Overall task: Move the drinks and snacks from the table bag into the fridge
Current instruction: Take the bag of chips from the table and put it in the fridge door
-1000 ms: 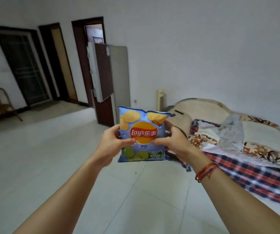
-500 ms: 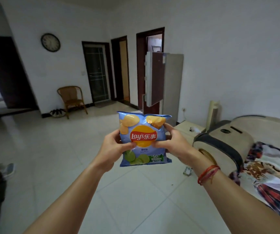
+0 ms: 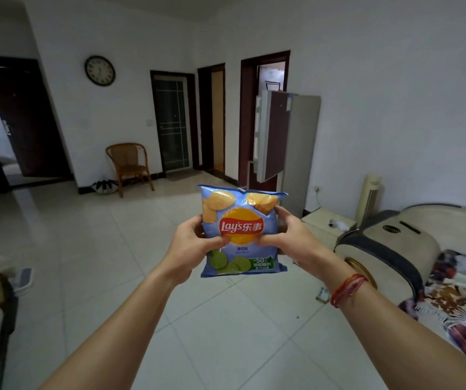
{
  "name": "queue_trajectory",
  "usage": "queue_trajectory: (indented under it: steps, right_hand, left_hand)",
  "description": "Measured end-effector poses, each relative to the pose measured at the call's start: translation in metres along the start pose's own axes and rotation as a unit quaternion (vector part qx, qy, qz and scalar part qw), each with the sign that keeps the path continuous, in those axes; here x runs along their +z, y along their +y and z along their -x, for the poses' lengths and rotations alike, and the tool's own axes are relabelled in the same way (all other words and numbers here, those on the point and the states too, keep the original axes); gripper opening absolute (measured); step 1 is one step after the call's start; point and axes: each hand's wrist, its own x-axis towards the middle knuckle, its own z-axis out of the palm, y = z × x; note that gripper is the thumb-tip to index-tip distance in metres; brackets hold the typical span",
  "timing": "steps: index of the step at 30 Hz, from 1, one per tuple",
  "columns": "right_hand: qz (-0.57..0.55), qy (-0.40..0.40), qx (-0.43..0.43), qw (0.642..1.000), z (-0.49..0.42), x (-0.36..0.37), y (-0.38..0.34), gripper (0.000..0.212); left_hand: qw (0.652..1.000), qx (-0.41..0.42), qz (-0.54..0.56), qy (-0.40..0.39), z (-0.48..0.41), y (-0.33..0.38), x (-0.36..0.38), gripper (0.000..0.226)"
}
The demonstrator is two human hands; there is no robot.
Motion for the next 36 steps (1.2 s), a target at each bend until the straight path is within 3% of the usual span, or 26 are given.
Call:
queue_trajectory:
  steps: [16, 36]
  right_hand:
    - [0.010, -0.002, 0.011, 1.000, -0.113, 0.017, 0.029, 0.065]
    - [-0.010, -0.030, 0.016, 0.999, -0.467, -0.065, 0.079, 0.053]
  left_hand:
    - [1.000, -0.009, -0.015, 0.000, -0.102, -0.041, -0.049, 0.036]
    - [0.999, -0.026, -0.014, 0.024, -0.448, -0.112, -0.074, 0.034]
